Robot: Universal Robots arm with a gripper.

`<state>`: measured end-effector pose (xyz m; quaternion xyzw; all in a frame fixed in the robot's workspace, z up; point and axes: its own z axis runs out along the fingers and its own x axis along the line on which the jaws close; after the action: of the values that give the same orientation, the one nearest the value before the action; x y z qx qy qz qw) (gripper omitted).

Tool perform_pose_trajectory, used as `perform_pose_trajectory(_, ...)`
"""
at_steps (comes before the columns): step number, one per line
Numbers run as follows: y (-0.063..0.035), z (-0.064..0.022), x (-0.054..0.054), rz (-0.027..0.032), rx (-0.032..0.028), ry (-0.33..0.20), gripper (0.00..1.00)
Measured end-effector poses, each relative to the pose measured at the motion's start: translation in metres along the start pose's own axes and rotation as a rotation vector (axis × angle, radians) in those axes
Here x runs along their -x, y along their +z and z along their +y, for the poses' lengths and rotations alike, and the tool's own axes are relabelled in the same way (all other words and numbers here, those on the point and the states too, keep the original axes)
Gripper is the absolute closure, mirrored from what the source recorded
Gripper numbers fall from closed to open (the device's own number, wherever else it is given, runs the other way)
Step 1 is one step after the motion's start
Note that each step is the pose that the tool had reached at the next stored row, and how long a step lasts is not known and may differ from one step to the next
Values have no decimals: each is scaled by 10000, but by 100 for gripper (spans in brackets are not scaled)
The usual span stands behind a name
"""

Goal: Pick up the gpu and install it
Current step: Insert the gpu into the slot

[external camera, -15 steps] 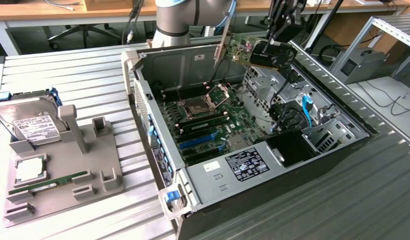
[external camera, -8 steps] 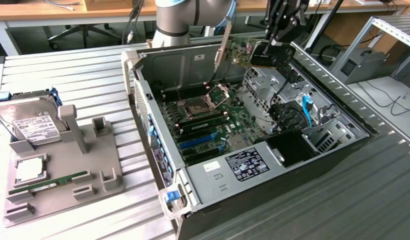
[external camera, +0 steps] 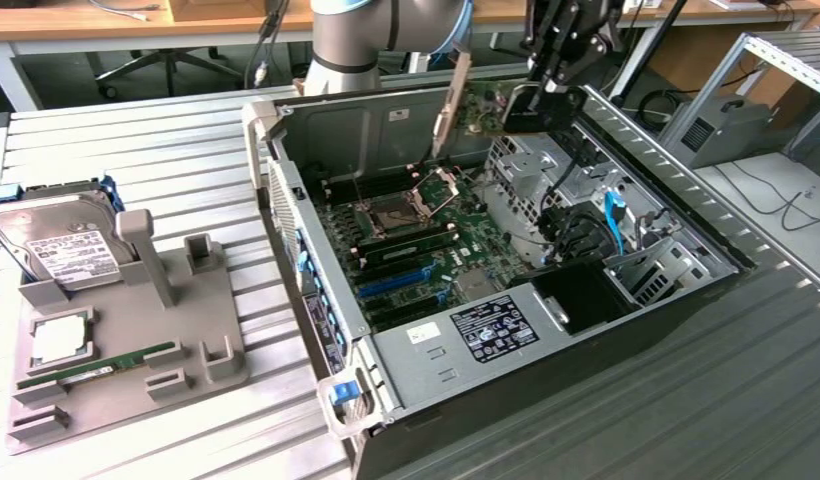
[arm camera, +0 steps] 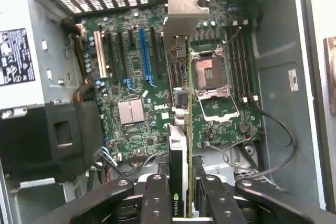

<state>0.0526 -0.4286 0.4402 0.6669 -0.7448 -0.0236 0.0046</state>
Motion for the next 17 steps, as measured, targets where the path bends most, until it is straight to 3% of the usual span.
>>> perform_pose_trajectory(4, 1, 0, 0, 41, 24, -975, 73)
perform_pose_trajectory(8, 1, 0, 0, 70, 40, -1625, 73)
perform_pose_trajectory(17, 1, 0, 0, 73, 41, -1655, 73)
